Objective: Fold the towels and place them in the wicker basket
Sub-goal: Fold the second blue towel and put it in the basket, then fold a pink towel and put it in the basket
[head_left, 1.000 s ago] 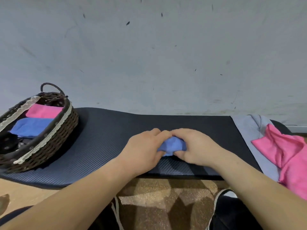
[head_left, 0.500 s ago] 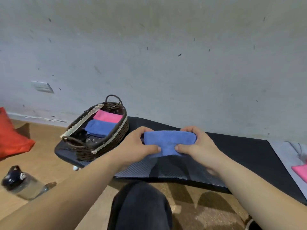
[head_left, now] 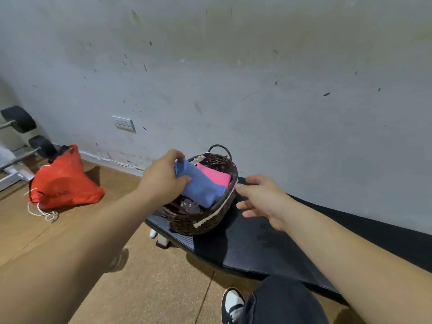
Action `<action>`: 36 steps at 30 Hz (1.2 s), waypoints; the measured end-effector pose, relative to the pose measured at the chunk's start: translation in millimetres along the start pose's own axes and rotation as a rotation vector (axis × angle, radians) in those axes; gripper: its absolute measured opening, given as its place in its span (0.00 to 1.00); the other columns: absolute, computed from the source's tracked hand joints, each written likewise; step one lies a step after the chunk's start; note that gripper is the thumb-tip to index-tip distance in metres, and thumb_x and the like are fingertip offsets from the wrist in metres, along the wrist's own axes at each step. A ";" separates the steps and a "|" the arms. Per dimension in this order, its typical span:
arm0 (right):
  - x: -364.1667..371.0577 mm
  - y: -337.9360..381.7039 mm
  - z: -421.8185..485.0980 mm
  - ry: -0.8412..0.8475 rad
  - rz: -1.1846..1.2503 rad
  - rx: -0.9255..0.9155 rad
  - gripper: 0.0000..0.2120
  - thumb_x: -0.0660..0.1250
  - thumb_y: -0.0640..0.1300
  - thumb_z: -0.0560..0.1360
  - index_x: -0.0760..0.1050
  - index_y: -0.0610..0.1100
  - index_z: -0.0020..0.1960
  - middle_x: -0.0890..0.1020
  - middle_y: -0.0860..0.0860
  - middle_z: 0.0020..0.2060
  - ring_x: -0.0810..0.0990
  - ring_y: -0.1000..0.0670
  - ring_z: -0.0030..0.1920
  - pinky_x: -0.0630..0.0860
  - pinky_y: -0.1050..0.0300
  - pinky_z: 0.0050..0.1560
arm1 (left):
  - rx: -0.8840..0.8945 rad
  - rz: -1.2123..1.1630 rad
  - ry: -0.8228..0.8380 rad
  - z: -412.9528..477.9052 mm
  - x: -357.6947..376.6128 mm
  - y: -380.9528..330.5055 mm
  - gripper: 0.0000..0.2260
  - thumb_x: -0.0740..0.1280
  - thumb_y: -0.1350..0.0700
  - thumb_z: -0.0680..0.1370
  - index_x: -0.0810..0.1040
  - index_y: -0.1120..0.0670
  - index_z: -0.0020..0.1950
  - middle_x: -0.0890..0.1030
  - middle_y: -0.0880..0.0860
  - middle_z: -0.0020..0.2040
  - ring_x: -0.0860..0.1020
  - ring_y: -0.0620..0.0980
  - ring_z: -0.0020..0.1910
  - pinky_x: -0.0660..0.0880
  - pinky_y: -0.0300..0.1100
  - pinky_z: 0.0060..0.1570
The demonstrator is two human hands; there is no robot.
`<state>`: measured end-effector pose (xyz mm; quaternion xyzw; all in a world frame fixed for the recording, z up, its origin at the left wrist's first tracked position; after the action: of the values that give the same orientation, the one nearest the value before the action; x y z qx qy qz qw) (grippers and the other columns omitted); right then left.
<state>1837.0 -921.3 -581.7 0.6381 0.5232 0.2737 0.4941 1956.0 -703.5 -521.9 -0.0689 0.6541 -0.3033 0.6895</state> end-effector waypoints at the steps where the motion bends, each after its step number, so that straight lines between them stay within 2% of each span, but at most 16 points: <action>1: 7.8 4.2 3.9 0.015 -0.014 -0.013 0.26 0.68 0.47 0.80 0.66 0.46 0.75 0.80 0.48 0.56 0.85 0.47 0.49 0.84 0.49 0.48 | -0.003 0.019 0.022 1.0 4.9 8.3 0.21 0.72 0.51 0.77 0.70 0.44 0.68 0.77 0.49 0.52 0.78 0.56 0.49 0.74 0.46 0.47; 5: 26.5 5.9 15.5 0.048 -0.049 -0.007 0.22 0.68 0.46 0.79 0.70 0.46 0.72 0.81 0.48 0.53 0.86 0.44 0.54 0.84 0.49 0.48 | -0.055 -0.096 0.103 8.1 35.3 37.6 0.19 0.71 0.50 0.78 0.71 0.37 0.66 0.77 0.45 0.51 0.78 0.52 0.48 0.75 0.45 0.48; 8: 28.5 1.6 23.6 0.059 -0.070 0.000 0.21 0.68 0.47 0.80 0.72 0.45 0.71 0.81 0.48 0.55 0.86 0.45 0.53 0.84 0.50 0.47 | -0.074 -0.098 0.167 26.4 47.6 52.4 0.15 0.70 0.52 0.79 0.75 0.38 0.63 0.79 0.47 0.50 0.78 0.52 0.46 0.76 0.44 0.48; 12: 28.0 -5.5 33.6 0.064 -0.083 0.009 0.19 0.69 0.48 0.79 0.74 0.47 0.68 0.81 0.49 0.57 0.86 0.47 0.50 0.84 0.53 0.43 | -0.057 0.144 0.393 39.2 71.4 58.1 0.16 0.71 0.55 0.79 0.78 0.47 0.66 0.79 0.54 0.56 0.75 0.52 0.48 0.71 0.40 0.48; 14: 30.4 -8.0 37.7 0.072 -0.100 0.011 0.18 0.69 0.48 0.79 0.75 0.47 0.68 0.81 0.50 0.57 0.86 0.47 0.49 0.83 0.54 0.41 | -0.028 0.319 0.442 49.0 80.8 52.2 0.18 0.71 0.56 0.78 0.78 0.46 0.67 0.80 0.53 0.60 0.75 0.53 0.49 0.70 0.40 0.47; 16: 33.6 -9.8 41.8 0.082 -0.115 0.004 0.18 0.69 0.48 0.79 0.74 0.47 0.68 0.80 0.50 0.57 0.86 0.48 0.49 0.82 0.55 0.40 | -0.018 0.469 0.472 56.7 90.1 48.3 0.18 0.70 0.57 0.75 0.78 0.43 0.64 0.80 0.51 0.58 0.76 0.54 0.49 0.73 0.42 0.45; 19: 37.3 -12.1 46.0 0.093 -0.119 -0.003 0.20 0.69 0.48 0.79 0.73 0.47 0.69 0.80 0.51 0.58 0.86 0.47 0.50 0.82 0.55 0.41 | -0.076 0.570 0.491 62.0 104.1 55.3 0.19 0.68 0.60 0.74 0.79 0.43 0.62 0.80 0.52 0.60 0.80 0.57 0.55 0.77 0.47 0.48; 21: 38.5 -12.9 46.7 0.100 -0.127 -0.004 0.20 0.68 0.48 0.79 0.73 0.47 0.70 0.80 0.51 0.58 0.86 0.48 0.51 0.83 0.55 0.42 | -0.053 0.744 0.418 61.3 104.3 51.3 0.19 0.67 0.59 0.76 0.78 0.45 0.65 0.77 0.54 0.65 0.76 0.57 0.63 0.74 0.48 0.51; 23: 38.7 -14.4 47.0 0.110 -0.126 -0.003 0.20 0.68 0.48 0.79 0.73 0.47 0.70 0.80 0.51 0.58 0.86 0.48 0.52 0.83 0.55 0.43 | 0.100 0.864 0.314 61.3 108.8 31.5 0.23 0.68 0.57 0.76 0.74 0.46 0.71 0.69 0.55 0.70 0.69 0.58 0.69 0.73 0.49 0.56; 24: 38.3 -15.1 46.6 0.114 -0.123 -0.002 0.20 0.68 0.48 0.79 0.73 0.48 0.70 0.80 0.51 0.58 0.85 0.48 0.52 0.83 0.54 0.44 | 0.178 0.833 0.309 58.8 117.3 21.6 0.26 0.69 0.56 0.76 0.70 0.45 0.74 0.64 0.56 0.75 0.65 0.59 0.72 0.74 0.51 0.58; 26: 36.7 -16.9 45.2 0.122 -0.119 -0.001 0.20 0.68 0.49 0.79 0.73 0.48 0.70 0.80 0.51 0.57 0.85 0.48 0.51 0.83 0.54 0.44 | 0.231 0.719 0.414 50.4 140.5 13.3 0.31 0.69 0.55 0.78 0.61 0.41 0.78 0.52 0.55 0.81 0.58 0.60 0.78 0.76 0.57 0.61; 28: 34.7 -19.1 43.8 0.130 -0.117 0.001 0.19 0.69 0.49 0.79 0.74 0.48 0.69 0.81 0.51 0.57 0.85 0.49 0.51 0.83 0.55 0.44 | 0.176 0.702 0.546 46.3 163.2 22.4 0.35 0.69 0.56 0.80 0.54 0.38 0.80 0.46 0.54 0.83 0.55 0.63 0.79 0.76 0.61 0.61; 31: 28.3 -21.4 41.2 0.128 -0.120 0.000 0.17 0.69 0.49 0.79 0.76 0.48 0.67 0.81 0.52 0.56 0.85 0.49 0.50 0.83 0.55 0.44 | 0.124 0.736 0.666 49.7 182.9 33.6 0.37 0.67 0.56 0.81 0.50 0.37 0.81 0.53 0.57 0.80 0.60 0.68 0.76 0.75 0.62 0.63; 34: 18.5 -21.4 36.8 0.122 -0.145 -0.004 0.14 0.69 0.49 0.80 0.77 0.49 0.64 0.81 0.53 0.55 0.85 0.50 0.50 0.85 0.51 0.49 | 0.107 0.718 0.717 52.3 185.3 31.3 0.35 0.67 0.57 0.81 0.52 0.38 0.81 0.59 0.57 0.75 0.65 0.70 0.72 0.76 0.62 0.62; 36: 11.5 -20.1 32.8 0.114 -0.152 -0.005 0.13 0.68 0.49 0.80 0.77 0.50 0.63 0.81 0.54 0.55 0.85 0.50 0.51 0.85 0.50 0.51 | 0.121 0.695 0.686 50.7 180.2 28.2 0.33 0.67 0.57 0.81 0.56 0.37 0.80 0.62 0.56 0.74 0.69 0.68 0.69 0.78 0.61 0.58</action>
<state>1860.9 -922.5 -613.9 0.5785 0.5968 0.2727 0.4845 2005.9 -787.7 -683.9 0.2972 0.8090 -0.0979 0.4976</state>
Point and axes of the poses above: each hand's wrist, its own z-axis towards the middle knuckle, its own x-axis out of the palm, y = z × x, the point moved 8 cm from there along z, towards the middle knuckle
